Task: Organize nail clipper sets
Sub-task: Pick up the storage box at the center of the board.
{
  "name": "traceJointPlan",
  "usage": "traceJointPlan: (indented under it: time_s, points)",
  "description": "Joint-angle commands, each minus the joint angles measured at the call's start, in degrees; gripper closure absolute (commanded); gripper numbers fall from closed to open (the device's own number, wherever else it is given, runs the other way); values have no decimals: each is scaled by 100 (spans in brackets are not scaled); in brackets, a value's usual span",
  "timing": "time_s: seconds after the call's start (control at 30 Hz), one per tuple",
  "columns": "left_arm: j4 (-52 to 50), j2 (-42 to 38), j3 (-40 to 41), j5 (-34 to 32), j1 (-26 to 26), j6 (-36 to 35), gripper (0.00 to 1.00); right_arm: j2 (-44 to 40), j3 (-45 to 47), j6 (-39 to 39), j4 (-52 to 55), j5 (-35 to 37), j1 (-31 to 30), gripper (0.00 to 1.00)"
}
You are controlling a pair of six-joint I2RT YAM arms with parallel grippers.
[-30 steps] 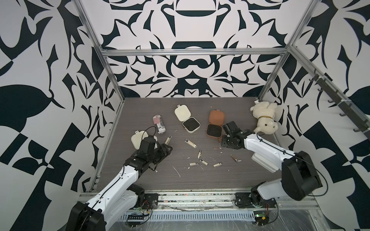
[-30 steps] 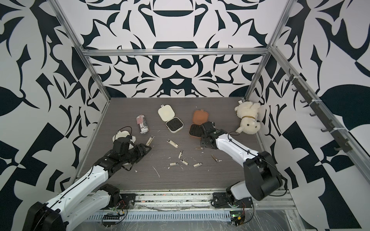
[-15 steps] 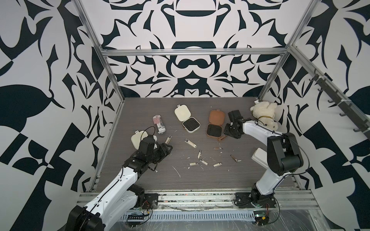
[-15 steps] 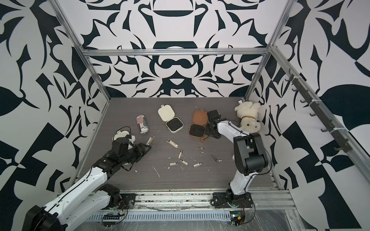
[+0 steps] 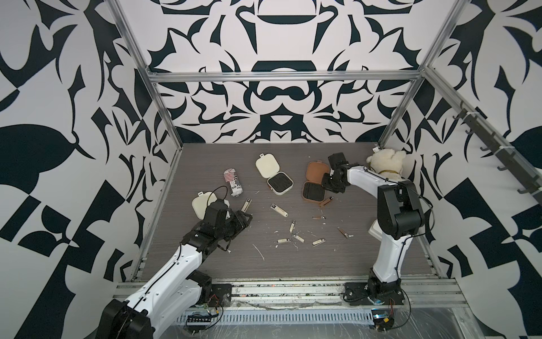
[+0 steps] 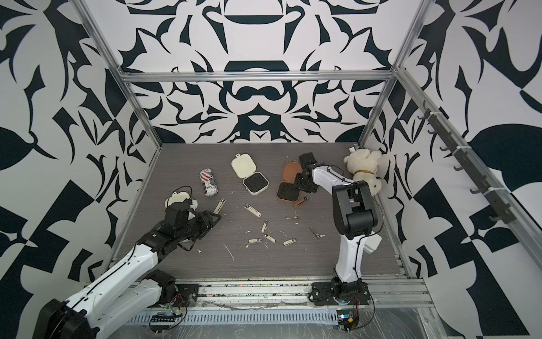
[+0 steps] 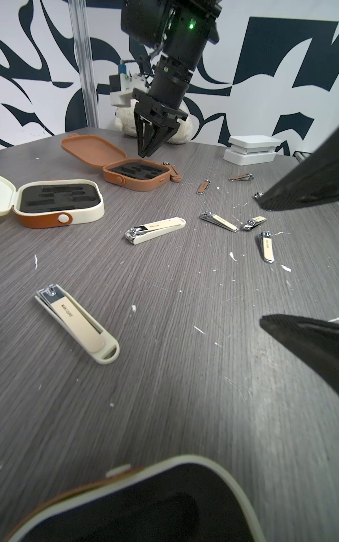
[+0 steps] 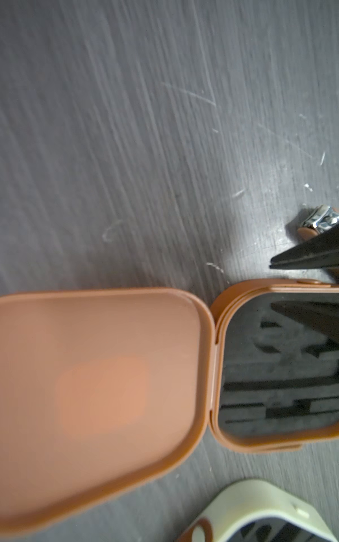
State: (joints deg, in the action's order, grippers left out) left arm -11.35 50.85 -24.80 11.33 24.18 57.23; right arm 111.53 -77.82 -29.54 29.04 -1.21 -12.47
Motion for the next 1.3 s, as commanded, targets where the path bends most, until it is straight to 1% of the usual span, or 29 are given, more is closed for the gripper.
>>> traceJointPlan:
  time_s: [0.0,0.17,0.27,0.6,0.63,0.73,0.83,1.03,1.17,1.27]
  points:
    - [24,95,6,-55,17,8,39,-122,4,122,82,-11,-10,78]
    - [46,191,-44,-51,16,9,39,-44,156,168,0,-46,-11,79]
    - [39,182,-43,-65,18,16,39,-1,196,190,-13,-69,-15,82]
    - [-58,-11,57,-163,16,114,39,143,273,242,-79,-59,-120,83]
    - [-60,-20,62,-169,22,119,39,135,284,246,-91,-59,-130,84]
    - [-77,-31,63,-183,14,132,39,74,332,262,-130,-74,-166,93]
    - [-111,-32,27,-200,16,106,39,-67,363,370,-156,-70,-267,100]
    - [-148,-42,-7,-241,23,78,39,-455,524,708,-241,-21,-581,100]
    - [-240,-79,-65,-312,16,35,39,-922,733,907,-338,97,-877,100]
    - [-452,-156,-153,-478,8,-36,39,-1336,812,1073,-338,247,-1214,100]
